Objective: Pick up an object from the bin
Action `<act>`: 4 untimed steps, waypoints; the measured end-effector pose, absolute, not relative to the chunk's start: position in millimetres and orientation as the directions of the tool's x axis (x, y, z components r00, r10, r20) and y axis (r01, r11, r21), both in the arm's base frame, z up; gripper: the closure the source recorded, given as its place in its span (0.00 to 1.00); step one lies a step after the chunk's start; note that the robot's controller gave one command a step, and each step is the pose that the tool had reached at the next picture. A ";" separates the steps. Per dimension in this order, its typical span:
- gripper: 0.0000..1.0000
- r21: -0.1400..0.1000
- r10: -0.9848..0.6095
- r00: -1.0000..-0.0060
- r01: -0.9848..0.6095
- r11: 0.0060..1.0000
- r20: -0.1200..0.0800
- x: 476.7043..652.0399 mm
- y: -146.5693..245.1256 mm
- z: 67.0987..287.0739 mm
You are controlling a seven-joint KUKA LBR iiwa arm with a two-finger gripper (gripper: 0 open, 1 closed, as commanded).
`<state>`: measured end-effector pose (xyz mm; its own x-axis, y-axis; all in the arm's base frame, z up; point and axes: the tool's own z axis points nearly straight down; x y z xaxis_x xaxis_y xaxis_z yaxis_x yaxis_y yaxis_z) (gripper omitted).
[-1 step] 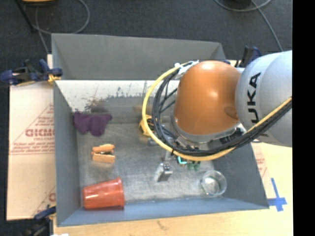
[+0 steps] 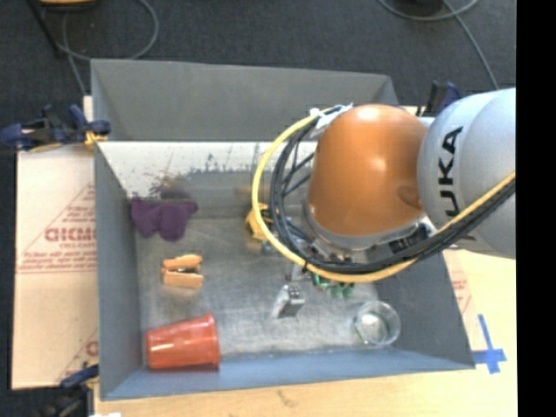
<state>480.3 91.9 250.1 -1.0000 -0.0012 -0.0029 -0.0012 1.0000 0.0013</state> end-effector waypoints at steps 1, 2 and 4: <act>0.00 0.000 0.047 -0.999 0.047 0.999 0.003 481.1 96.6 298.7; 0.00 0.003 -0.004 -1.000 -0.004 1.000 -0.020 484.5 100.7 293.9; 0.00 -0.001 -0.388 -0.922 -0.388 0.922 -0.007 477.0 130.9 180.4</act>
Offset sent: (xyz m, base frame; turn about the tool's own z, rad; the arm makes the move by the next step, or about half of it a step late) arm 0.0002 0.0175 -0.1166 -0.3794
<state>477.0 130.9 180.4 -0.9217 -0.3879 -0.0072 -0.3879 0.9217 -0.0008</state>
